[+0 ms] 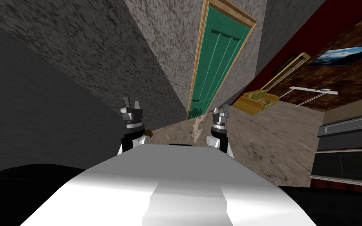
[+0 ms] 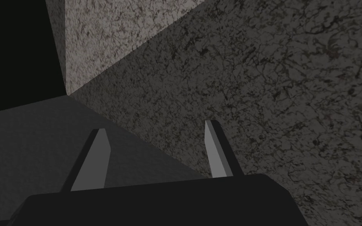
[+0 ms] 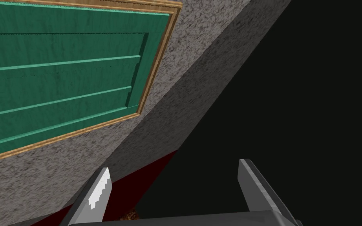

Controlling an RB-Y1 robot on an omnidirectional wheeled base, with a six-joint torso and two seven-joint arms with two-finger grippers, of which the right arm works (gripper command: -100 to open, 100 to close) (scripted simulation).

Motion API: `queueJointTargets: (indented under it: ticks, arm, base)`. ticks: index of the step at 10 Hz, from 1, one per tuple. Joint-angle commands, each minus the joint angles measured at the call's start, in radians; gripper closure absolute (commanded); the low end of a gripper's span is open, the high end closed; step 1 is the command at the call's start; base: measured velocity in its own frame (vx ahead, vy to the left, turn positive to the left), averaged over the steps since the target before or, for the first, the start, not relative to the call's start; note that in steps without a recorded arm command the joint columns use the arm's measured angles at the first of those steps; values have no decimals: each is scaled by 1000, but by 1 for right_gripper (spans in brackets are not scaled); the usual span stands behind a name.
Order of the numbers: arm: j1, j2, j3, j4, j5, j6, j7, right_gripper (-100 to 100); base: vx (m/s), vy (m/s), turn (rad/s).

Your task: Pull the door open

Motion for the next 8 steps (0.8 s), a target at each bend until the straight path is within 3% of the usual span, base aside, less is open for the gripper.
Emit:
queueJointTargets:
  ticks: [1, 8]
  arm:
    - [-14, -9, 2, 41, -1, -10, -9, -100]
    - [-89, -44, 19, 241, -1, -58, -44, -100]
  base:
    - [87, -55, 71]
    - [95, -59, 72]
